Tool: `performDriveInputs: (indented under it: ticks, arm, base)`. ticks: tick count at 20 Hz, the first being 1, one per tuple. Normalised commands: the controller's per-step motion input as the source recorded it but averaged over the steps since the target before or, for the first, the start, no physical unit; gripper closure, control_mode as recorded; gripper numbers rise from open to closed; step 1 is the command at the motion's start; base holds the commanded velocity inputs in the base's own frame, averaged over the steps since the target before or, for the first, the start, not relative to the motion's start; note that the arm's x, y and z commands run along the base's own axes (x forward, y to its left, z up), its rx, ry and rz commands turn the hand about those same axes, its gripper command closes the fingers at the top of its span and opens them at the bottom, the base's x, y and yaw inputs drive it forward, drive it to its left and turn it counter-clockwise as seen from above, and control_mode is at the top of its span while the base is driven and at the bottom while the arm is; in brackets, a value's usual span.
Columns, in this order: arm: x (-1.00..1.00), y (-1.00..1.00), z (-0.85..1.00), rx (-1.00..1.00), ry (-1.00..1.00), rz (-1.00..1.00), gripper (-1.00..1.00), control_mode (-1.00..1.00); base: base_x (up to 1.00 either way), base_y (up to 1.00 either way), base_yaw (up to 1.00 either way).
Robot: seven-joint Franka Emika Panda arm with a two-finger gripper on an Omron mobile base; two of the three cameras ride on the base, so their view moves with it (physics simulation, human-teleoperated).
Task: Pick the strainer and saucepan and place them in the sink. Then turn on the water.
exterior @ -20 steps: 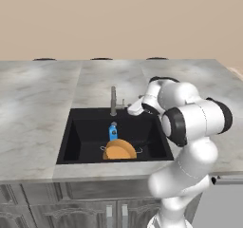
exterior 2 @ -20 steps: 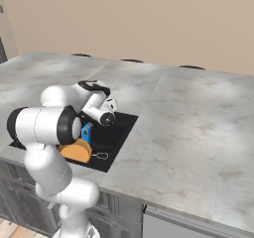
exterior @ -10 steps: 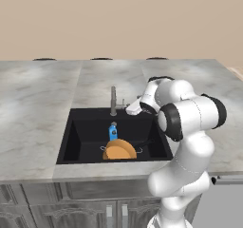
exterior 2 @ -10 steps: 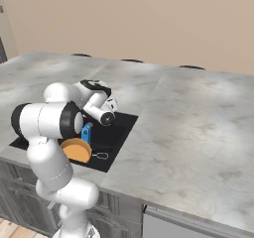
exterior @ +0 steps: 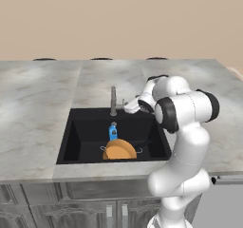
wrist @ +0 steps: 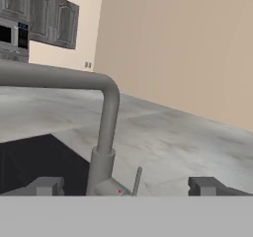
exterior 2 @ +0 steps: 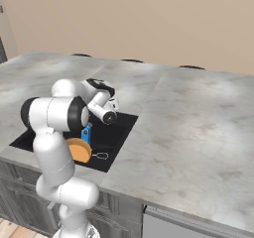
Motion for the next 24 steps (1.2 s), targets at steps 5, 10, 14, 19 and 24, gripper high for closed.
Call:
performDriveInputs:
  ticks: [5, 10, 14, 19, 24]
  arm:
    - [0.26, 0.00, -0.10, 0.03, 0.00, -0.04, -1.00, -1.00]
    - [0.18, 0.01, -0.08, 0.01, 0.00, -0.04, -1.00, -1.00]
    - [0.01, 0.08, -0.07, 0.00, 0.00, -0.02, -1.00, -1.00]
    - [0.02, 0.11, -0.08, 0.00, 0.00, -0.01, -1.00, -1.00]
    - [0.05, 0.00, -0.08, 0.00, 0.00, 0.00, -1.00, -1.00]
  base:
    - [0.00, 0.00, 0.00]
    - [0.00, 0.00, 0.00]
    - [0.00, 0.00, 0.00]
    - [0.00, 0.00, 0.00]
    - [0.00, 0.00, 0.00]
